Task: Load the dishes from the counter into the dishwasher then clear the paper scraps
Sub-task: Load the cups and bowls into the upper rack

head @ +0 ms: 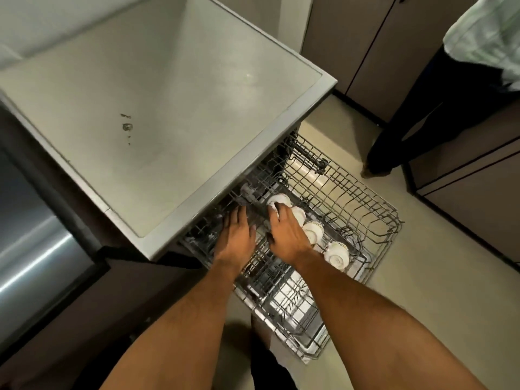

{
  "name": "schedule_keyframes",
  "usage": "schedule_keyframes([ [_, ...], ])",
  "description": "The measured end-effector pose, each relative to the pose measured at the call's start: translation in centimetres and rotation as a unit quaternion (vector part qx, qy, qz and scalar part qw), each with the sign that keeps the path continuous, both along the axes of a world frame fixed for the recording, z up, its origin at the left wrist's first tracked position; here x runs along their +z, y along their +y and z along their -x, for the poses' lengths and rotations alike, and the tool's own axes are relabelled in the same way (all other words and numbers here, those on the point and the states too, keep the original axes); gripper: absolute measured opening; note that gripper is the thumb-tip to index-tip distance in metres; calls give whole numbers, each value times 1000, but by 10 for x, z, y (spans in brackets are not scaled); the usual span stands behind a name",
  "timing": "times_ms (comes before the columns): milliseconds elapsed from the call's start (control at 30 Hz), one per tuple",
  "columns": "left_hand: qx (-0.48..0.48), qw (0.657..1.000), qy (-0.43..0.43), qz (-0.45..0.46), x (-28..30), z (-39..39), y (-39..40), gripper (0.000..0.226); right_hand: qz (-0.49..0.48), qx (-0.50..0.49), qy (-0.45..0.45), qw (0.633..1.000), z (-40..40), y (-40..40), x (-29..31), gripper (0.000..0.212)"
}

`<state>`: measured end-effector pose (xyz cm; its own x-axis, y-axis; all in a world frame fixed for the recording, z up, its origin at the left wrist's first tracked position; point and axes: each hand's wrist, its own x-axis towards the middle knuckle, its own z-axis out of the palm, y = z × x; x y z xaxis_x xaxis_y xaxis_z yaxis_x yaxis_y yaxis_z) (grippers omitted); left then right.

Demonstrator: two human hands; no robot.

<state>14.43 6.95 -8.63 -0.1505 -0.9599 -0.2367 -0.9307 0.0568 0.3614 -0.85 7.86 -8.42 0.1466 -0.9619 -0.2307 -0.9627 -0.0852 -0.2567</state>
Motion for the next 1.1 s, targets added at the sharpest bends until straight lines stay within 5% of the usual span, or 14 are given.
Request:
schedule_keyframes([
  [600,-4,990,-15,141,104,-165,174,60,84,83,60,991,-158,139,101,65],
  [1100,167,957,-21,238,186,-351,179,58,190,209,-21,959,-351,104,197,64],
])
